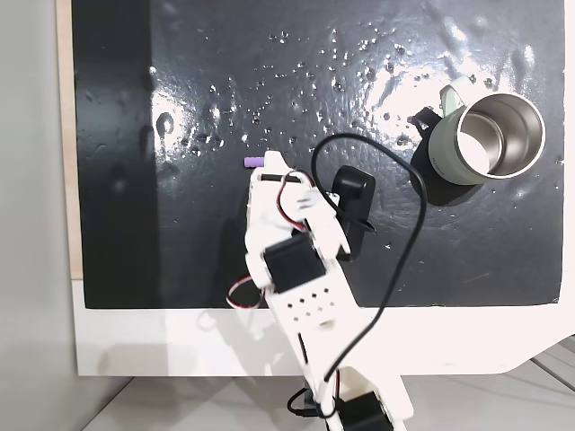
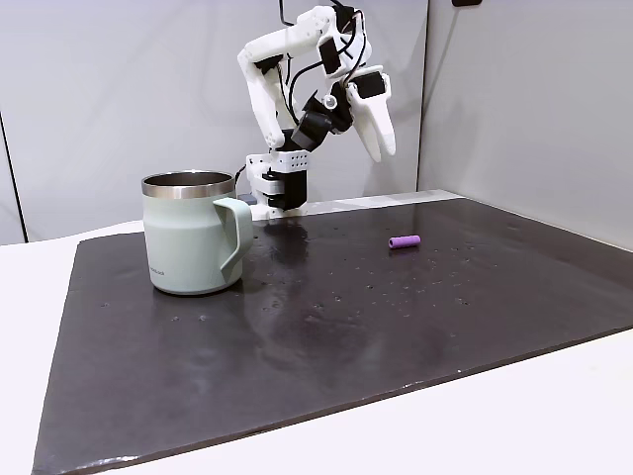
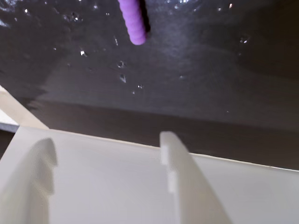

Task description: Grasp a pengrip and put it in the cup.

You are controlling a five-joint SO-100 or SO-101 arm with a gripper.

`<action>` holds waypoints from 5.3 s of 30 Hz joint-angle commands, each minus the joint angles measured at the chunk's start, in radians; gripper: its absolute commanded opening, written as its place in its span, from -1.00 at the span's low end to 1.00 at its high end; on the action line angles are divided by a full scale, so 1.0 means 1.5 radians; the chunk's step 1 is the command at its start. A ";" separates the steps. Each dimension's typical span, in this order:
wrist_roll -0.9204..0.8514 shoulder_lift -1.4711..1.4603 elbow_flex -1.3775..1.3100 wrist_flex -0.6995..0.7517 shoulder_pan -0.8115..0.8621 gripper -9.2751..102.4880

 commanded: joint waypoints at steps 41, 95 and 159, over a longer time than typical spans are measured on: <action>0.041 -0.465 -0.191 -0.079 -0.021 -0.41; -0.052 -0.325 -0.448 0.134 0.003 -0.83; -0.404 -0.370 -0.650 0.164 0.662 -0.23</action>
